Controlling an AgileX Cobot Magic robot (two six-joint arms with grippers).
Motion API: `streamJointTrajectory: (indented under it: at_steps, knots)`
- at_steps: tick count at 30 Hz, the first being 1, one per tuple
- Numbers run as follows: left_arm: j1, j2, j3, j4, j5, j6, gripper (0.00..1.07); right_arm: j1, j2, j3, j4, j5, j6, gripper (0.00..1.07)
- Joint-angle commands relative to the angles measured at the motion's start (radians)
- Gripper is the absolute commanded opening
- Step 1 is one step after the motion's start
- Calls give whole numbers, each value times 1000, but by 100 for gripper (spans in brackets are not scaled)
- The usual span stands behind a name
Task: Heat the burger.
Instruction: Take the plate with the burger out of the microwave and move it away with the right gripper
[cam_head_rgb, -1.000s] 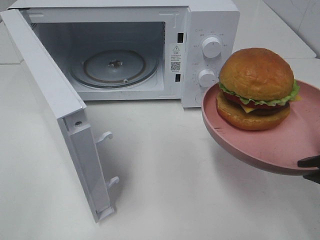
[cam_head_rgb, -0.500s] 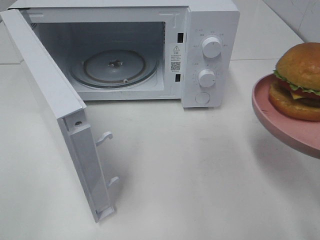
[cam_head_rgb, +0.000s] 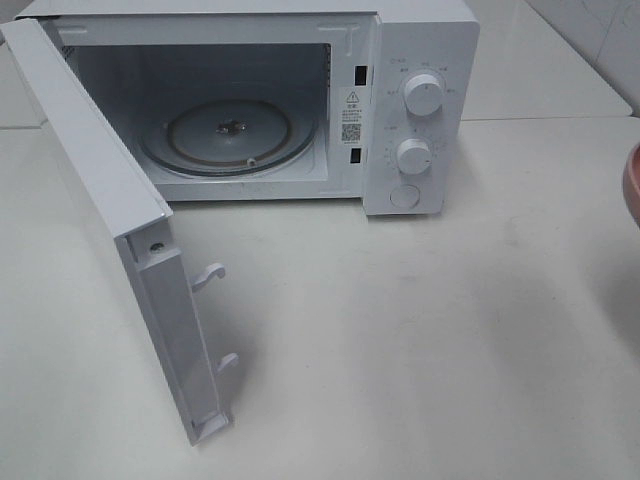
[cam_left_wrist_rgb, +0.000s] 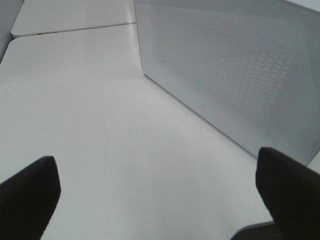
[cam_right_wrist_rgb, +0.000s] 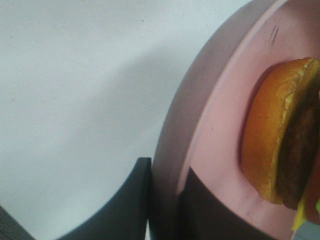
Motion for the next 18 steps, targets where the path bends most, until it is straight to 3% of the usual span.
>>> streamJointTrajectory:
  at_steps: [1,18]
  knots:
    - [1,-22,1,-6,-9,1,100,-2,-9,-8,-98,47,120,0]
    - [1,-22,1,-6,-9,1,100,-2,248,-153,-148,177,459,0]
